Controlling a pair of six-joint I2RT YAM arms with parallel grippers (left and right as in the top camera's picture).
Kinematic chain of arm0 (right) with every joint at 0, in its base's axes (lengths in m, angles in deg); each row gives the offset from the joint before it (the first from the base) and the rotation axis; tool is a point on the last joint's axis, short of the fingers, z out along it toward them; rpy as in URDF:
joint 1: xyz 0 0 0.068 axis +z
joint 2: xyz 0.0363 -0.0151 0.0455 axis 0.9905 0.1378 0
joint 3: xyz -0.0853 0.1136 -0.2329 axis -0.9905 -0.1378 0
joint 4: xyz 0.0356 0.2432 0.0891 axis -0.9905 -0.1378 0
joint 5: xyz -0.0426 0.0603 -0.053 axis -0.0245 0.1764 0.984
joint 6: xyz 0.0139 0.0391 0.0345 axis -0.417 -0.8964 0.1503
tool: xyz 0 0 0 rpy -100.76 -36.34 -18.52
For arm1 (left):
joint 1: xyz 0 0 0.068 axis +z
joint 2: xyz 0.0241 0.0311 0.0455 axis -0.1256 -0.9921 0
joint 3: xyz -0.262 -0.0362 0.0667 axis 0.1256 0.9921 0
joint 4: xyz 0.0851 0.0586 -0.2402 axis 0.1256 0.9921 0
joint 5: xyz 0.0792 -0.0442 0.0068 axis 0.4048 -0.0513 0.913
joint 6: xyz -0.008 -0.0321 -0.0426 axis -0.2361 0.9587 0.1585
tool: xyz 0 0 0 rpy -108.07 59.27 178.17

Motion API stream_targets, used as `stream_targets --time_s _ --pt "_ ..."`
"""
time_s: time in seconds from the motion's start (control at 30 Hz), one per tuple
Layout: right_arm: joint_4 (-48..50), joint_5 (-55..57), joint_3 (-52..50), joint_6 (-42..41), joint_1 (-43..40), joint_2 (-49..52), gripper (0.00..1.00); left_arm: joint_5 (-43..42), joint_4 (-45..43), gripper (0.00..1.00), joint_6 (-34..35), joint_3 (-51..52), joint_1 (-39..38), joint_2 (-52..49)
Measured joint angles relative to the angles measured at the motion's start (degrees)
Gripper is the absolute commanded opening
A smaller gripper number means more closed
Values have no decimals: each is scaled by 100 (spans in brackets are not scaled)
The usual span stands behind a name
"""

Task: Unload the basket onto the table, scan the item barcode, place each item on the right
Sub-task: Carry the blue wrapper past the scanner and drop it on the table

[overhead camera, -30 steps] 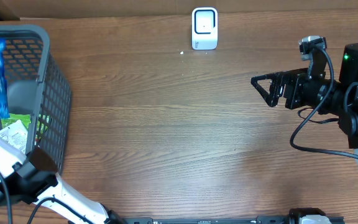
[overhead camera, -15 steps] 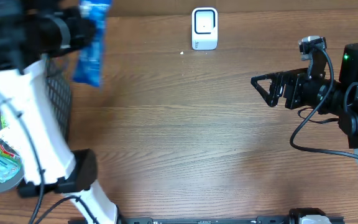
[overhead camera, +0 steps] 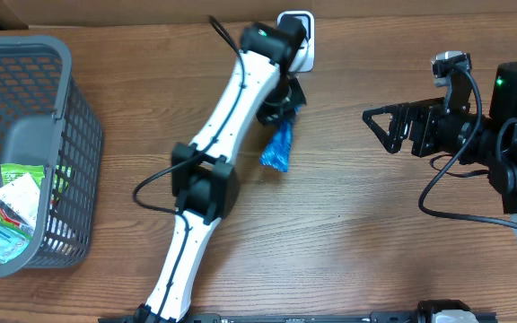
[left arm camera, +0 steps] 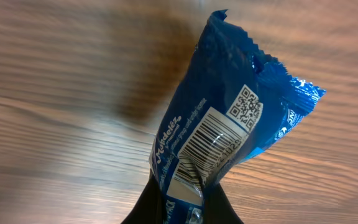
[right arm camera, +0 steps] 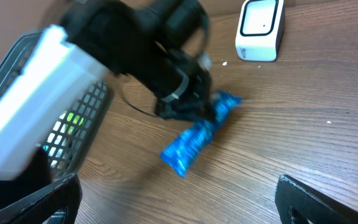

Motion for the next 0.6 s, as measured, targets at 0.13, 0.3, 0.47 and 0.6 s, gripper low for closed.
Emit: stream_targets --time_s 0.13,0.3,0.47,0.6 --pt "-15 33 0 -2 0 11 100 -481 4 13 -17 4 -76 -402" --pt "-35 39 0 0 0 37 100 -1043 -157 59 -752 -2 -50 -452" --pt "-37 37 0 0 0 63 100 -1263 33 63 -1217 -339 11 -455" --pt "-37 37 0 2 0 66 100 -1305 560 62 -1550 -1296 149 -468"
